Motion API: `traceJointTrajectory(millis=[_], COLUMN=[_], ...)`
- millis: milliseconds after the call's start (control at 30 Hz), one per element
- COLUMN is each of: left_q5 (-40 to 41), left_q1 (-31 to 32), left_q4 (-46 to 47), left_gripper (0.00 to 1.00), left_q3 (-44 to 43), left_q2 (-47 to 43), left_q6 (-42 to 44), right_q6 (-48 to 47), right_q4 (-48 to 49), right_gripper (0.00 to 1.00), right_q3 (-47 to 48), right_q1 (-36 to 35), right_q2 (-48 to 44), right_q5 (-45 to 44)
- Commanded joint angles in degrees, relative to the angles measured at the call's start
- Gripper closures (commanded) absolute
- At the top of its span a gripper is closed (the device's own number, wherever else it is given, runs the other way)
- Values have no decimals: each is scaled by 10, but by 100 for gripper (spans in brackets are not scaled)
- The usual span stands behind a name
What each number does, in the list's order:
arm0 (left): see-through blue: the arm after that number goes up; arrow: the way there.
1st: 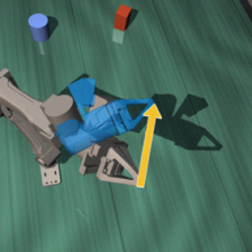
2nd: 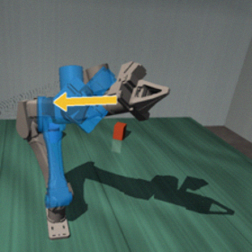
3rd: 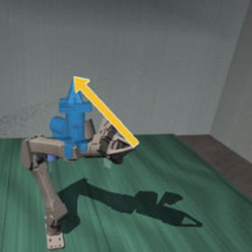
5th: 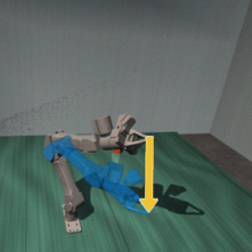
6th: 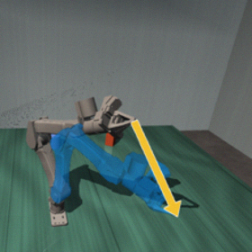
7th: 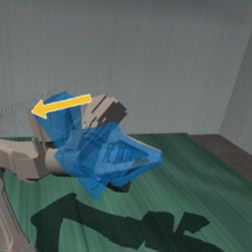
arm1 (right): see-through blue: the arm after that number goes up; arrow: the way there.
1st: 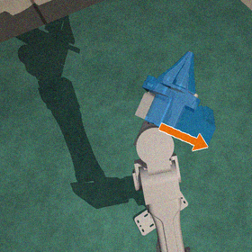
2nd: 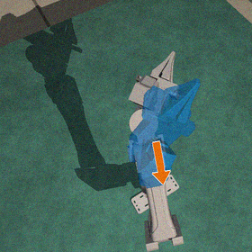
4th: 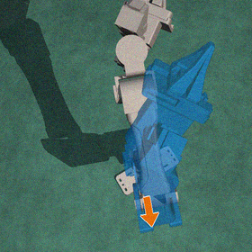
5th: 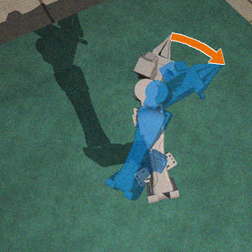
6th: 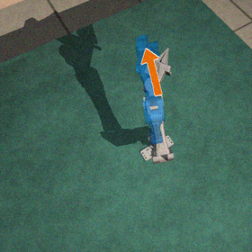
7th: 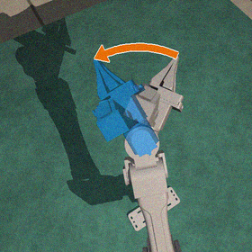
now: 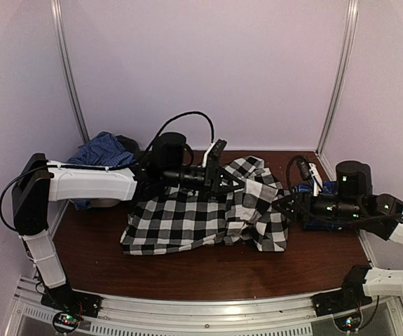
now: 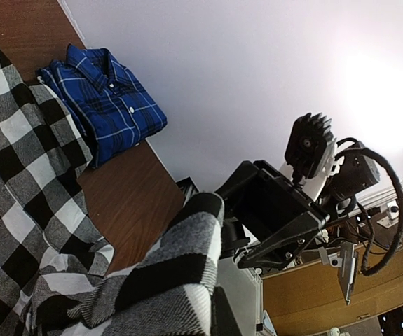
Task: Fold and stack the long sleeve shirts
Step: Pass from the left arm to the right
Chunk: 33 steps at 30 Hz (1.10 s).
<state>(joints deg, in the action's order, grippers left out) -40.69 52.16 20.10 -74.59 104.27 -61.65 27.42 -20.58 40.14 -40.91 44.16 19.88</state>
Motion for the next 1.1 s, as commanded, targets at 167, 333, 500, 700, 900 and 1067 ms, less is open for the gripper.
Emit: traceJointTrajectory(millis=[167, 333, 500, 700, 900, 1067], left_q5=[5, 4, 5, 3, 1, -2], left_q1=[-6, -6, -6, -6, -5, -5], left_q4=[30, 36, 36, 39, 42, 44], left_gripper=[100, 100, 100, 100, 100, 100], left_q3=[-31, -25, -21, -13, -6, -3], left_q2=[3, 2, -3, -9, -13, -14], left_q6=[3, 0, 0, 0, 0, 0], right_q6=[29, 33, 28, 23, 16, 4], right_q4=[2, 36, 59, 58, 74, 80], right_gripper=[46, 46, 46, 46, 46, 46], right_q3=[-16, -20, -15, -4, 4, 18], right_q1=[-20, -49, -60, -59, -59, -59], right_q2=[-22, 12, 46, 59, 81, 96], right_q5=[2, -5, -23, -58, -49, -52])
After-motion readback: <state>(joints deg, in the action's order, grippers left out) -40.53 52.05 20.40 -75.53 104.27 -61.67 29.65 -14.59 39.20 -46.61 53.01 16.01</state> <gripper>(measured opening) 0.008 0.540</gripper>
